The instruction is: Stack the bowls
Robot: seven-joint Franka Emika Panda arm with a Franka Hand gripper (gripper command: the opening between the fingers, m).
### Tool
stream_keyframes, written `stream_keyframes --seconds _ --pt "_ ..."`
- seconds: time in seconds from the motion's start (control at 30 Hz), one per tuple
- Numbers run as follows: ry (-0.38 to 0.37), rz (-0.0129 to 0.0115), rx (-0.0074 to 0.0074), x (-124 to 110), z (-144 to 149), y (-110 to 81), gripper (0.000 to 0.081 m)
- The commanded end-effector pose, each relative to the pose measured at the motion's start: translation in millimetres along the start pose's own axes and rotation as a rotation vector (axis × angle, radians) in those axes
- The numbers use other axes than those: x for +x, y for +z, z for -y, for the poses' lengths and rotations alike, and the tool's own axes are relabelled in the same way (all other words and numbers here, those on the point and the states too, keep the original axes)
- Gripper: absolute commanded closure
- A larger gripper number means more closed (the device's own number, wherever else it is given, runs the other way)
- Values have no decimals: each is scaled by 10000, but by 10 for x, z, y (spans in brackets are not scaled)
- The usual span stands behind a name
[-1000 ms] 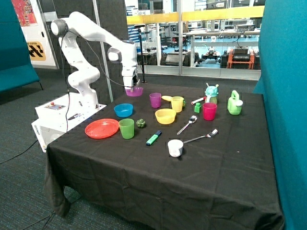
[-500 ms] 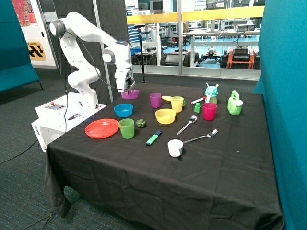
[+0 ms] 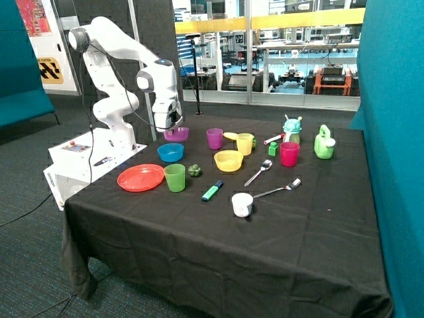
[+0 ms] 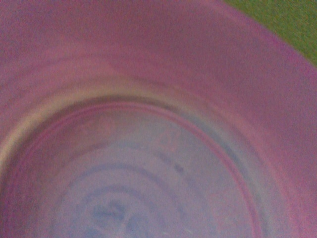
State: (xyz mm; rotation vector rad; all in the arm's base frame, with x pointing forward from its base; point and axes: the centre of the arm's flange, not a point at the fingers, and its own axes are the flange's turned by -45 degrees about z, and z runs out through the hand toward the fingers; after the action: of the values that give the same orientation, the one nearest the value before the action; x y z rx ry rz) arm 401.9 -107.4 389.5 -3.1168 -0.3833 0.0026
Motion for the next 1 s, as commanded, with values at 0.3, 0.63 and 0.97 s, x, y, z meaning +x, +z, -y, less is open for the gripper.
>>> stream_keyframes --seconds 0.3,0.63,0.97 --pt "496 -15 -15 -254 -253 136 808" --pt "474 -15 -15 -344 -283 202 808" --pt "442 -15 -15 -373 -364 300 808"
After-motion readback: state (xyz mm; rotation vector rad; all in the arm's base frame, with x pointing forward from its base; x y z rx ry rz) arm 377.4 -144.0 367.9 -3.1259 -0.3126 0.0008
